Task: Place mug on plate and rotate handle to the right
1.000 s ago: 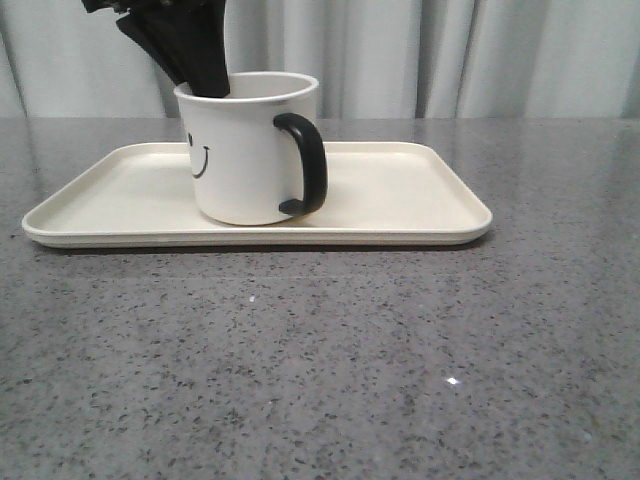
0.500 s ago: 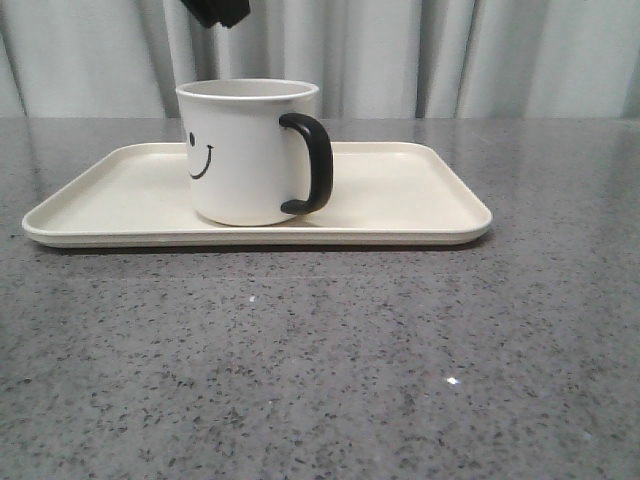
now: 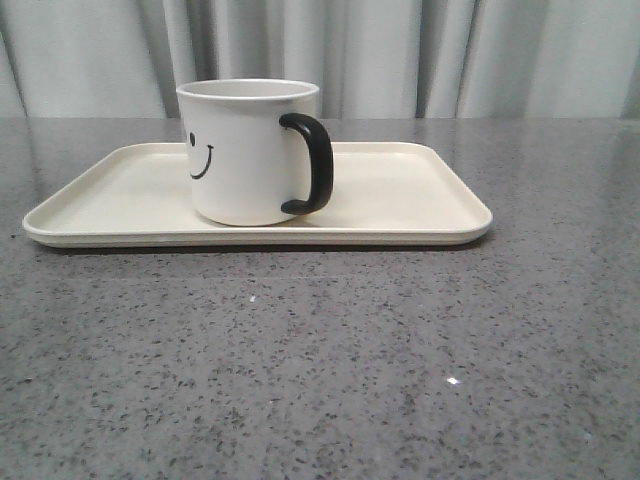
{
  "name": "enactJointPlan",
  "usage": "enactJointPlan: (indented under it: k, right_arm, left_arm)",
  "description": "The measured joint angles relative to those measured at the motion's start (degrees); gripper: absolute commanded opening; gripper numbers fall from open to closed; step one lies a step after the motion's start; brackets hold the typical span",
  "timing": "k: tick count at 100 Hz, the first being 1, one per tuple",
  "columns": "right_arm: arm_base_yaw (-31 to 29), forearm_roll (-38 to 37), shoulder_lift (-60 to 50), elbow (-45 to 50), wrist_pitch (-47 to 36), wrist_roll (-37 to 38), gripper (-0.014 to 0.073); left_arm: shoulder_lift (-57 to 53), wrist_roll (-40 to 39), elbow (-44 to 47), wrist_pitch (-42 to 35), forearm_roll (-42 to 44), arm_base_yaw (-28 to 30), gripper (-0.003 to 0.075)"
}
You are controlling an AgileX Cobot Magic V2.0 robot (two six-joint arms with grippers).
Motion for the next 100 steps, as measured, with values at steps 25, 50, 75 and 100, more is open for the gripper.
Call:
enactJointPlan:
  k: [25, 50, 75, 100]
  right_arm:
    - [0.00, 0.00, 0.00, 0.00, 0.00, 0.00, 0.0300]
    - [0.00, 0.00, 0.00, 0.00, -0.12, 0.00, 0.0300]
    - [0.00, 0.00, 0.00, 0.00, -0.64, 0.00, 0.0300]
    - [1.14, 2.47, 5.63, -8.10, 0.65, -2.92, 0.0299]
  left_arm:
    - [-11.55, -2.61, 0.14, 0.24, 10.56, 0.00, 0.0169]
    - [-25.53, -3.48, 9.19, 0.46, 16.28, 6.32, 0.0156]
    - [-40.38, -5.00, 25.37, -0.22, 17.84, 15.69, -0.0019]
    - [-49.10, -9.09, 38.40, -4.46, 17.97, 17.05, -0.0020]
